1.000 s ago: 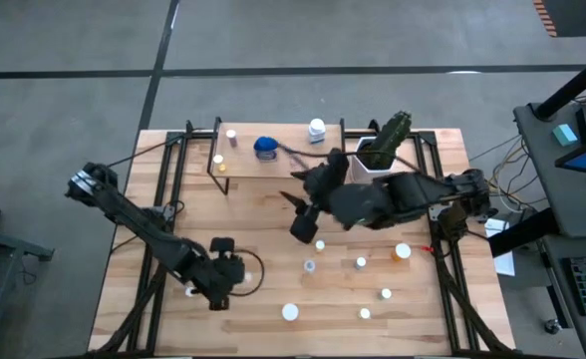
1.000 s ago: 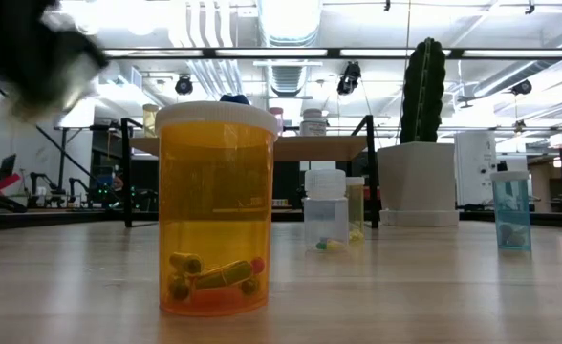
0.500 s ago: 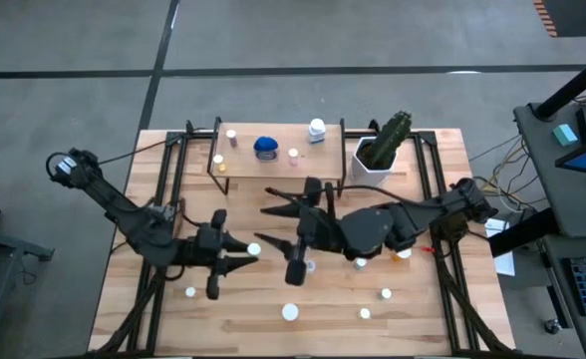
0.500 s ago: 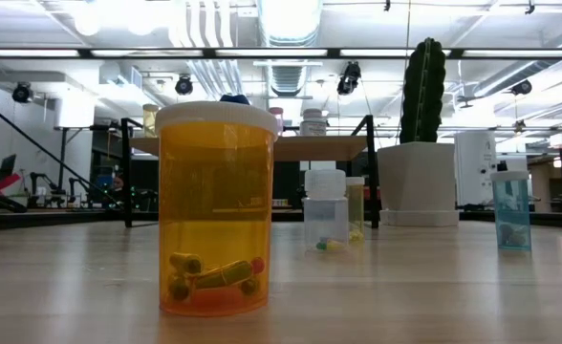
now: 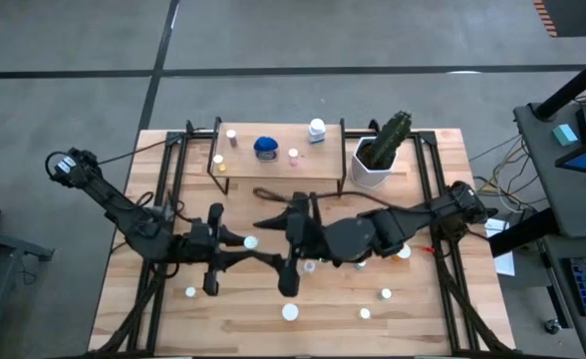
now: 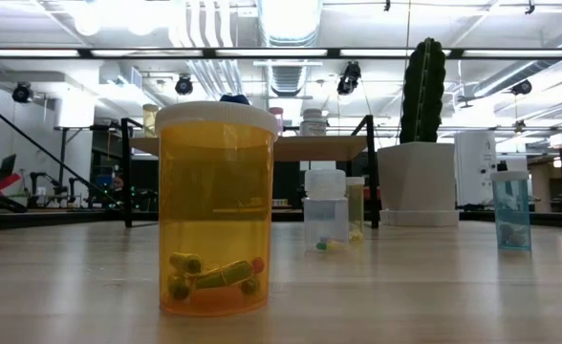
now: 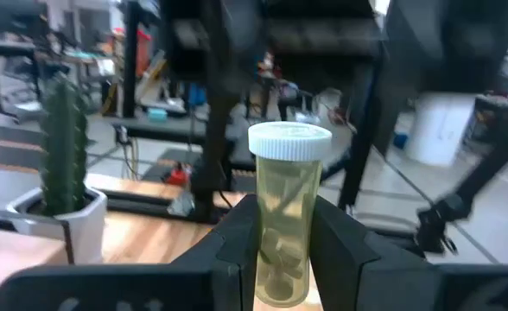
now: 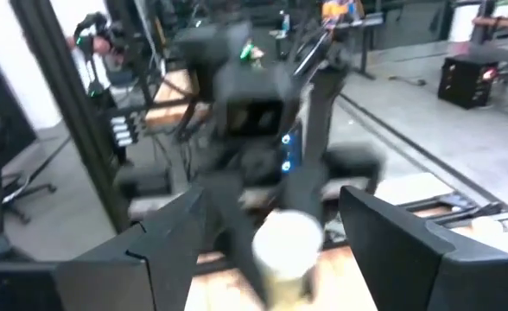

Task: Pick and place medicine bottles onto shelf by color
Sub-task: Put the yellow pill bottle on the shelf

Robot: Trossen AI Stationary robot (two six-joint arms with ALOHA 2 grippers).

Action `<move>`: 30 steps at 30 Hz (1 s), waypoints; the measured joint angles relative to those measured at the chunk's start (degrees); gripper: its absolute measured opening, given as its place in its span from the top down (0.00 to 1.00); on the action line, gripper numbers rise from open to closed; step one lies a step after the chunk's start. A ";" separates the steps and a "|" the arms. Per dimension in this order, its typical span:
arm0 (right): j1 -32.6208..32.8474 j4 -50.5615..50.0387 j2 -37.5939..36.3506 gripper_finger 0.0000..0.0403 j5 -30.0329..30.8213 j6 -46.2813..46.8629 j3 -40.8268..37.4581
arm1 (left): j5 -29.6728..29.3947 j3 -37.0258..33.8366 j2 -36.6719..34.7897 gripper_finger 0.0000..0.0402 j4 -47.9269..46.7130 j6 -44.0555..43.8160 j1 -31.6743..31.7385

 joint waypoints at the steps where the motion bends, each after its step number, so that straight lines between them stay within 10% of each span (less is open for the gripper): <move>1: 0.03 -0.01 0.40 0.36 -0.07 0.04 0.00 | -0.31 -0.06 0.00 0.84 1.22 0.85 0.00; 30: -0.17 0.06 2.57 0.72 3.03 -0.04 -0.02 | -0.27 -0.37 0.00 0.83 4.08 4.29 -0.01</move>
